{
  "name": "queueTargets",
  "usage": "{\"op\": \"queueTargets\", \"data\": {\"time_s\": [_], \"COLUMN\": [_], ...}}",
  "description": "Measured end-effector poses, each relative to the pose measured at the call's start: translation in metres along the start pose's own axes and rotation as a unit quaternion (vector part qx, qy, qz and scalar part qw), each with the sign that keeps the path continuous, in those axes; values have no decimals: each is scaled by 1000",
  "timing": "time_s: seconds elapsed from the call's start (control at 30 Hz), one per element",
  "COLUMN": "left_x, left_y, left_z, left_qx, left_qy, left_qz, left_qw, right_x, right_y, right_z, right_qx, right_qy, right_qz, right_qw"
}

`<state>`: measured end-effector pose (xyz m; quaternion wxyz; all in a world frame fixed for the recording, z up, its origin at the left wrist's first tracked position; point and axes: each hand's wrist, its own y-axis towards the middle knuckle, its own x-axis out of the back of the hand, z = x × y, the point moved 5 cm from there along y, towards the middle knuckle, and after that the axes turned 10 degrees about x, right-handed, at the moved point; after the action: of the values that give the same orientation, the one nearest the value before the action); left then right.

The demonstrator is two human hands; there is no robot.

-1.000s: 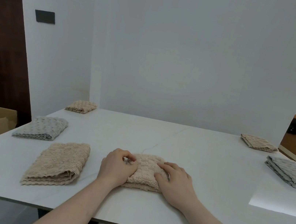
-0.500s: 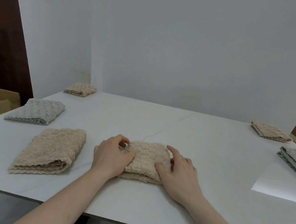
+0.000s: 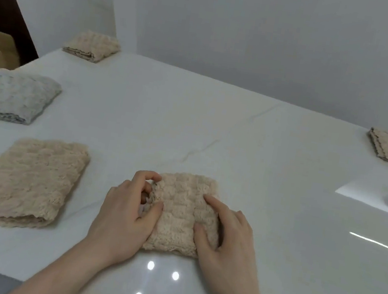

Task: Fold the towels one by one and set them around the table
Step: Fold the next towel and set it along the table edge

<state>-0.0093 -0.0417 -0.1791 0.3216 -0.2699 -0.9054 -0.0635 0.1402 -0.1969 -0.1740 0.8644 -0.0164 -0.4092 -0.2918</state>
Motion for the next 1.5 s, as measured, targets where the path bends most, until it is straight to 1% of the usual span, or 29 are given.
{"op": "queueTargets", "data": {"time_s": [0.07, 0.13, 0.23, 0.3, 0.33, 0.43, 0.5, 0.57, 0.63, 0.7, 0.8, 0.87, 1.0, 1.13, 1.37, 1.5], "left_x": [7, 15, 32, 44, 52, 79, 90, 89, 86, 80, 65, 47, 0, -59, -147, -175], "left_y": [-2, -4, -12, -26, -34, -56, -68, -81, -94, -100, -101, -98, -93, -96, -119, -122], "left_z": [-6, -17, -42, -57, -66, -95, -110, -117, -122, -126, -142, -158, -193, -228, -295, -311], "left_qx": [35, 76, 156, 220, 242, 270, 277, 271, 263, 255, 229, 216, 171, 145, 112, 131], "left_qy": [-4, 4, 5, -24, -42, -105, -138, -136, -103, -88, -75, -85, -68, -46, -19, 0], "left_qz": [19, 61, 147, 200, 208, 193, 201, 244, 290, 312, 307, 304, 308, 287, 210, 185], "left_qw": [999, 995, 977, 954, 947, 937, 930, 921, 914, 911, 920, 924, 934, 946, 971, 974], "right_x": [5, 10, 27, 42, 54, 87, 102, 115, 127, 136, 151, 164, 200, 238, 304, 314], "right_y": [4, 8, 4, -2, -8, -25, -36, -47, -54, -56, -62, -67, -72, -76, -77, -70], "right_z": [2, 9, 37, 61, 79, 119, 126, 127, 125, 118, 102, 86, 44, -14, -108, -135], "right_qx": [-32, -69, -178, -225, -239, -264, -280, -289, -296, -295, -294, -297, -293, -274, -231, -199], "right_qy": [6, 36, 116, 161, 175, 205, 218, 215, 212, 206, 198, 191, 174, 156, 116, 97], "right_qz": [3, 31, 84, 69, 52, 5, -21, -28, -26, -17, -3, -7, -11, 5, 104, 165], "right_qw": [999, 996, 974, 958, 954, 943, 935, 933, 931, 933, 935, 935, 940, 949, 960, 961]}}
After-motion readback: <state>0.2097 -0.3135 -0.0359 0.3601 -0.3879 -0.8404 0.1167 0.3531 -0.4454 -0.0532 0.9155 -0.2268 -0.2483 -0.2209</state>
